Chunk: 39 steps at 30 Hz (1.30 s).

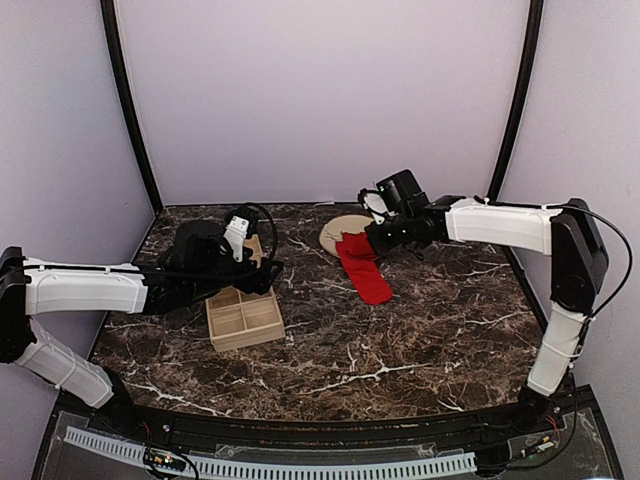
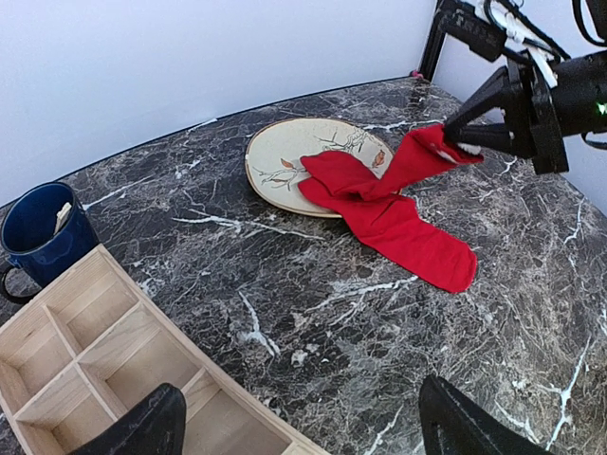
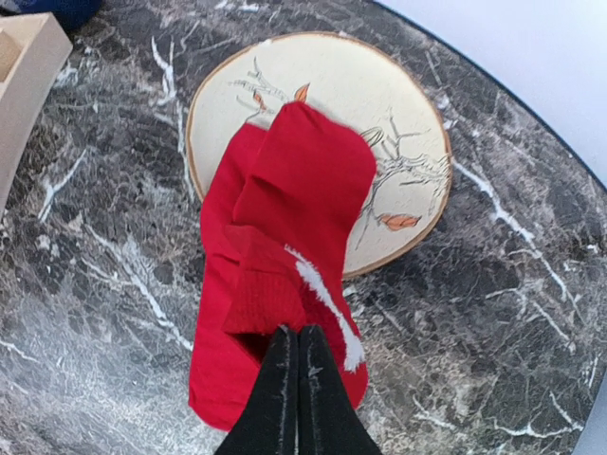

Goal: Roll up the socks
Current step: Place the sock at the center of the board.

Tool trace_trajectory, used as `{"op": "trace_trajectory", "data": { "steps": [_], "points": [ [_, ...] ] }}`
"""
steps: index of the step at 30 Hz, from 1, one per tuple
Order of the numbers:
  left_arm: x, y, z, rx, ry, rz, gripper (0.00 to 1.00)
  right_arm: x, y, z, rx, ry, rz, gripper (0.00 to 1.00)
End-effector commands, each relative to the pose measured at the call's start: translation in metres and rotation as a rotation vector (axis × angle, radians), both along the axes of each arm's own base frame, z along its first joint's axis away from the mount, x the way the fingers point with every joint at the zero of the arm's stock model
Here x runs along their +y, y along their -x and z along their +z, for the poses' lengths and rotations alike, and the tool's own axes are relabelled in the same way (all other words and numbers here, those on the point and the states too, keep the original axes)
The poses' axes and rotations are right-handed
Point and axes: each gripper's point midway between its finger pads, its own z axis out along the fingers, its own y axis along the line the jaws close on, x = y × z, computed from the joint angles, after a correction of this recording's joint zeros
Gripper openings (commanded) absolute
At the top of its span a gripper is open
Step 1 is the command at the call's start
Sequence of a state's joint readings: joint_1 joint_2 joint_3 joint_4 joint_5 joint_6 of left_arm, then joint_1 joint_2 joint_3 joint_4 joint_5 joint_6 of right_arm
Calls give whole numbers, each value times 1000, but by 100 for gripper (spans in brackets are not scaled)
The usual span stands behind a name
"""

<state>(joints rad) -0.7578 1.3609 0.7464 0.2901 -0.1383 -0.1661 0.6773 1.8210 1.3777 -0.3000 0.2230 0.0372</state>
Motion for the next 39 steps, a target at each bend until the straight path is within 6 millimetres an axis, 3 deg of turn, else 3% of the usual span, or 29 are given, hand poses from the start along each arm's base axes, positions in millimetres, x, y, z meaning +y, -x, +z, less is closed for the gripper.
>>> {"op": "trace_trajectory", "data": {
  "steps": [1, 12, 19, 24, 30, 39],
  "points": [
    [-2, 2, 5, -3, 5, -6, 88, -3, -25, 57, -108, -76, -24, 0],
    [-2, 0, 7, -11, -6, -4, 88, -3, -56, 119, -206, -105, -23, 0],
    [-1, -1, 5, -7, -5, 5, 88, 2, -50, 140, -217, -134, 18, 0],
    [-1, 0, 4, 1, 9, 9, 88, 14, -24, 142, -197, -160, 84, 0],
    [1, 1, 4, 10, 20, 23, 88, 46, 28, 117, -161, -147, 183, 0],
    [5, 4, 1, 45, 42, 42, 88, 63, 81, 91, -110, -152, 243, 0]
  ]
}}
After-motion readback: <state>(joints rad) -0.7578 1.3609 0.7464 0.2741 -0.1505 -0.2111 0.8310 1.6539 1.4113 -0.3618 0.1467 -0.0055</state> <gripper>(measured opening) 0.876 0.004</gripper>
